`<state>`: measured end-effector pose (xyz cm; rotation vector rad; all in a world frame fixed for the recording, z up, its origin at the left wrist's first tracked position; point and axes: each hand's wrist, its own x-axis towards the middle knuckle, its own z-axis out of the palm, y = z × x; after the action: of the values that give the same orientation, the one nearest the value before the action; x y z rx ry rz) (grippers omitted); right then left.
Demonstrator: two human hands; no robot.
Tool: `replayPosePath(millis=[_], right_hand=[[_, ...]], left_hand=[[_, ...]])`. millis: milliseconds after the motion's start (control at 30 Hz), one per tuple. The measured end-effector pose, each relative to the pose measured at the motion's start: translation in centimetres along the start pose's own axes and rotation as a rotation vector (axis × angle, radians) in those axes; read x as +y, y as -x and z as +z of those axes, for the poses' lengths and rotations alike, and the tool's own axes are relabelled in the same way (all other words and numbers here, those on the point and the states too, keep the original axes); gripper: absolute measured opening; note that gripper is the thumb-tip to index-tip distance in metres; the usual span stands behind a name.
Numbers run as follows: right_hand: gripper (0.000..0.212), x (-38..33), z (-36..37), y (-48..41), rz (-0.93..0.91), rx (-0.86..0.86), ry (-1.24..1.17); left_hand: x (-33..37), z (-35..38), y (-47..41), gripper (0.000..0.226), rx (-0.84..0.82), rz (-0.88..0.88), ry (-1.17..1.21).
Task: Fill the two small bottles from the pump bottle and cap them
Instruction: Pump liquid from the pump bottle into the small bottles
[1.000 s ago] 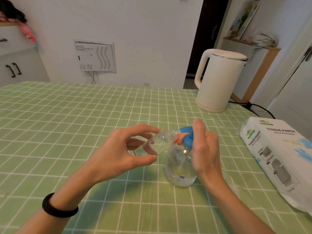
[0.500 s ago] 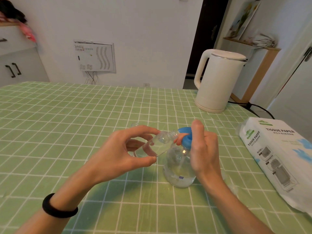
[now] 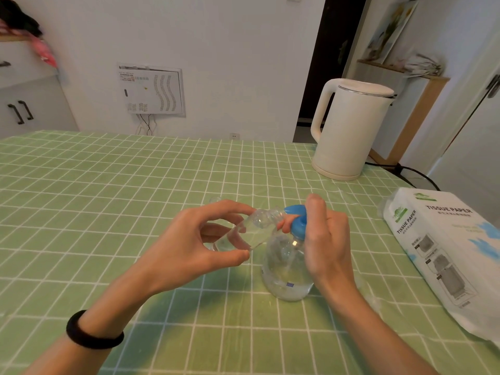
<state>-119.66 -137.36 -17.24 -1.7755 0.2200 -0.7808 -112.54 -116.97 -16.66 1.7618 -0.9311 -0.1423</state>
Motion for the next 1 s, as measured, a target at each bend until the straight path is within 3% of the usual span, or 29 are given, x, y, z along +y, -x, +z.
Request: replayPosePath(millis=[1000], right_hand=[[0.061,-0.18,-0.04,0.04,0.009,-0.004,-0.007]], left_hand=[[0.36,-0.11,-0.11,0.053,-0.004,0.013,0.01]])
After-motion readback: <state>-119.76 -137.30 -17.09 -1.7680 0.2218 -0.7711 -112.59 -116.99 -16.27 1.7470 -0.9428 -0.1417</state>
